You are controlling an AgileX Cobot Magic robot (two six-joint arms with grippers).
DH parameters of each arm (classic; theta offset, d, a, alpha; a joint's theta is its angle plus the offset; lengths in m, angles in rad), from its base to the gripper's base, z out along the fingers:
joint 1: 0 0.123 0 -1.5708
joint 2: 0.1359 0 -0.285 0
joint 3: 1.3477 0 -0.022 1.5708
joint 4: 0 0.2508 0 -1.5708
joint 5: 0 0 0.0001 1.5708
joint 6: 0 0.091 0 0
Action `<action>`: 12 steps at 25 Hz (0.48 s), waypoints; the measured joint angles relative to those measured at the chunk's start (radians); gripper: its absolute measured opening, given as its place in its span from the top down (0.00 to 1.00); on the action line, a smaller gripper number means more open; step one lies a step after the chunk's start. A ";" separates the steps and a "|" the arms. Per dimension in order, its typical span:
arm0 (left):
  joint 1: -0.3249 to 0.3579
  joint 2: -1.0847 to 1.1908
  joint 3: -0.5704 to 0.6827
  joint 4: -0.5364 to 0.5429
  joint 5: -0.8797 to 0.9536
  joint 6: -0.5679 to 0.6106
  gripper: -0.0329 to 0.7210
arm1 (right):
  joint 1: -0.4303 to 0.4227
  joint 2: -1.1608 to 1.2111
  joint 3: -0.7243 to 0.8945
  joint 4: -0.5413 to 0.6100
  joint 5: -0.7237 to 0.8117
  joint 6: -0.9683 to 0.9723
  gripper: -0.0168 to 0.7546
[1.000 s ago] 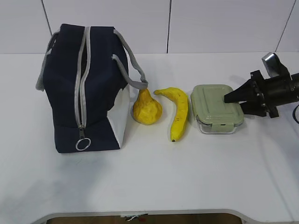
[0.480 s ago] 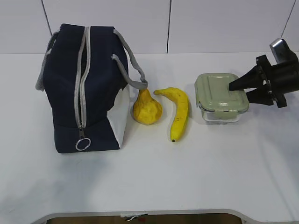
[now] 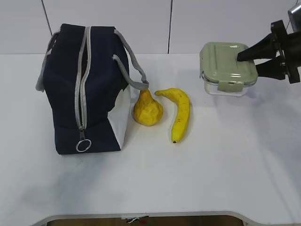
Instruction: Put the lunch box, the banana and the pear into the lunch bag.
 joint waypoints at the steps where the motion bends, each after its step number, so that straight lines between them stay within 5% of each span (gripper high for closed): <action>1: 0.000 0.026 -0.014 -0.007 -0.013 0.000 0.63 | 0.005 -0.012 0.000 0.007 0.000 0.002 0.48; 12: 0.000 0.445 -0.234 -0.146 -0.154 0.012 0.49 | 0.132 -0.084 0.000 0.157 0.005 0.002 0.48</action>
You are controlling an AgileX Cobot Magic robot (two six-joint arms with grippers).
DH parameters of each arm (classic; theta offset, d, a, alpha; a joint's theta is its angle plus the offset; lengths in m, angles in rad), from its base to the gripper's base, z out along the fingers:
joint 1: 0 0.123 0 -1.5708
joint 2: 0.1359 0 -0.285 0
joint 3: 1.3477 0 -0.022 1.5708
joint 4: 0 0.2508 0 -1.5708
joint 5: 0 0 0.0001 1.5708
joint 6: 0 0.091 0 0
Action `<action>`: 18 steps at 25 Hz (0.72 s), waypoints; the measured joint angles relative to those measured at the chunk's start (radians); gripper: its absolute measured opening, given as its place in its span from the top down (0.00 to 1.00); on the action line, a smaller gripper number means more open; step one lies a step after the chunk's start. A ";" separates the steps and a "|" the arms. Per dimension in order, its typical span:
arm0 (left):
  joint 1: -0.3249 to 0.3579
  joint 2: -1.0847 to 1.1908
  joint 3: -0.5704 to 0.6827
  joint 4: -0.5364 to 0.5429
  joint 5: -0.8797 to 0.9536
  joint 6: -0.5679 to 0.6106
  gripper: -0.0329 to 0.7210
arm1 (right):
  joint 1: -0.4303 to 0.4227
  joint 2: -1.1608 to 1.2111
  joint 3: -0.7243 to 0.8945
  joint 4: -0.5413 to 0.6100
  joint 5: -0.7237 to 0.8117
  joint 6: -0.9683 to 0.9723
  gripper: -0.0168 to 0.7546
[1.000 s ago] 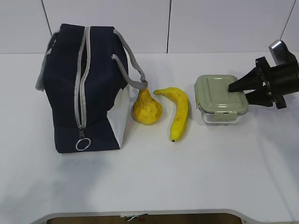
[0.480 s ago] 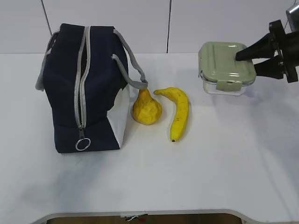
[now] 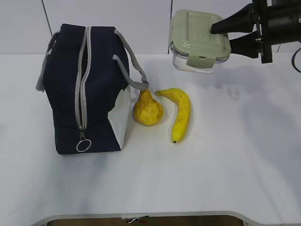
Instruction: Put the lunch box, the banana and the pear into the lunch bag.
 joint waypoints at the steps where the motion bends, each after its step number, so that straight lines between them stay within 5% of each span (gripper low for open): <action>1: 0.000 0.049 -0.021 -0.007 -0.006 0.017 0.49 | 0.013 0.000 0.000 0.007 0.000 0.000 0.48; 11: -0.007 0.414 -0.148 -0.101 -0.194 0.211 0.37 | 0.138 0.000 0.000 0.129 0.000 -0.006 0.48; 18: -0.085 0.671 -0.250 -0.184 -0.297 0.342 0.37 | 0.206 0.000 0.000 0.182 0.000 -0.017 0.48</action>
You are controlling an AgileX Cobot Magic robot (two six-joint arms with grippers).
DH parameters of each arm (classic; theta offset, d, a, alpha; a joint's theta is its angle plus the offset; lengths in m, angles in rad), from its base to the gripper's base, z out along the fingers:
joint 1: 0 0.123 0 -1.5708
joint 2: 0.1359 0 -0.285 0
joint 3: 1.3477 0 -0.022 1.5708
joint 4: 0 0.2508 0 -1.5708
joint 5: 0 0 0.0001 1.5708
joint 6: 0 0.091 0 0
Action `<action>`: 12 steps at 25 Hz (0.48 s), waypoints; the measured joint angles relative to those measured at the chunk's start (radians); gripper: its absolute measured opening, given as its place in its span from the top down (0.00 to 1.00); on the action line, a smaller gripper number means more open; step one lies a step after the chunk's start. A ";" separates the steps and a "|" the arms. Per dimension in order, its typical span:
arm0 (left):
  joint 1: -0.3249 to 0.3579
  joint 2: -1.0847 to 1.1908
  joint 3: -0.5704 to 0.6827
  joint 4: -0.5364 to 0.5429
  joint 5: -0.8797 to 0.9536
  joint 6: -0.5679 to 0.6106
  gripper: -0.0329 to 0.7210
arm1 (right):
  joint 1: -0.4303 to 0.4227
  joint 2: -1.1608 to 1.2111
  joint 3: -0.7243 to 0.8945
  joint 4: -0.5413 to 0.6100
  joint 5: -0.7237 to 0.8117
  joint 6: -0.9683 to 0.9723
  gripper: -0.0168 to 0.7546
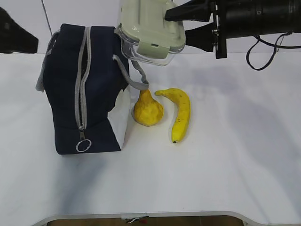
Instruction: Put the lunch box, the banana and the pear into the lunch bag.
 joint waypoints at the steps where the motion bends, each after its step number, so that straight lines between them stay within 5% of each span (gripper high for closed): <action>1: -0.009 0.037 -0.019 0.000 -0.009 0.007 0.37 | 0.005 0.000 0.000 0.006 0.000 0.000 0.48; 12: -0.016 0.299 -0.178 0.005 -0.025 0.020 0.39 | 0.027 0.000 0.000 0.043 -0.002 -0.002 0.48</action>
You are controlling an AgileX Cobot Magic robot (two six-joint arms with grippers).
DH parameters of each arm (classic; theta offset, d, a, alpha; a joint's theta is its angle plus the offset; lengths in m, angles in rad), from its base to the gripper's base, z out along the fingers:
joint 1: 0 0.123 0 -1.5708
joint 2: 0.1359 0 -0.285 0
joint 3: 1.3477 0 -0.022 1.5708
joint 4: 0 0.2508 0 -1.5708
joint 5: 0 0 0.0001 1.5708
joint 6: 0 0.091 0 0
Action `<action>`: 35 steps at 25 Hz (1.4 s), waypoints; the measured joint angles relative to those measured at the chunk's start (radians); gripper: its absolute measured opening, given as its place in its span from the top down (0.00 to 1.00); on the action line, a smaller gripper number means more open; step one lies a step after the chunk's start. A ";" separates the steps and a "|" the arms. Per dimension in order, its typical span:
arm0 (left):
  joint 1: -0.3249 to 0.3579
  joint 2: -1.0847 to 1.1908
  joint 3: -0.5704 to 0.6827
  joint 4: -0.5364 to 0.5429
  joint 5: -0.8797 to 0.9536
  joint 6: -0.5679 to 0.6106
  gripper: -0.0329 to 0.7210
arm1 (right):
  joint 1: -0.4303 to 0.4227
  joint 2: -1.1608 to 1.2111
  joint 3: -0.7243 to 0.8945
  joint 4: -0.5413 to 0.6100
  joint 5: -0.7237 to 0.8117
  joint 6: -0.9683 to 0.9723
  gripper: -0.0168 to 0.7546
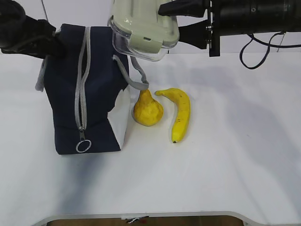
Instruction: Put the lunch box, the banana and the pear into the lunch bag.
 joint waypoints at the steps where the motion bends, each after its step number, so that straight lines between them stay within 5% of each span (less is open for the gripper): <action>1: 0.000 0.015 -0.011 0.000 0.021 0.000 0.45 | 0.000 0.000 0.000 0.010 0.000 0.000 0.48; 5: 0.000 0.041 -0.043 0.000 0.101 0.002 0.85 | 0.000 0.000 0.000 0.036 0.000 0.000 0.48; 7: 0.000 0.041 -0.062 0.000 0.114 0.002 0.92 | 0.000 0.000 0.000 0.048 0.000 0.000 0.48; 14: 0.000 0.041 -0.129 -0.072 0.137 0.004 0.93 | 0.002 0.000 0.000 0.066 0.000 -0.007 0.48; 22: 0.000 0.041 -0.141 -0.323 0.142 0.128 0.93 | 0.029 0.000 0.000 0.028 -0.047 -0.039 0.48; 35: -0.052 0.027 -0.141 -0.378 0.107 0.215 0.93 | 0.053 0.000 0.001 -0.154 -0.237 -0.058 0.48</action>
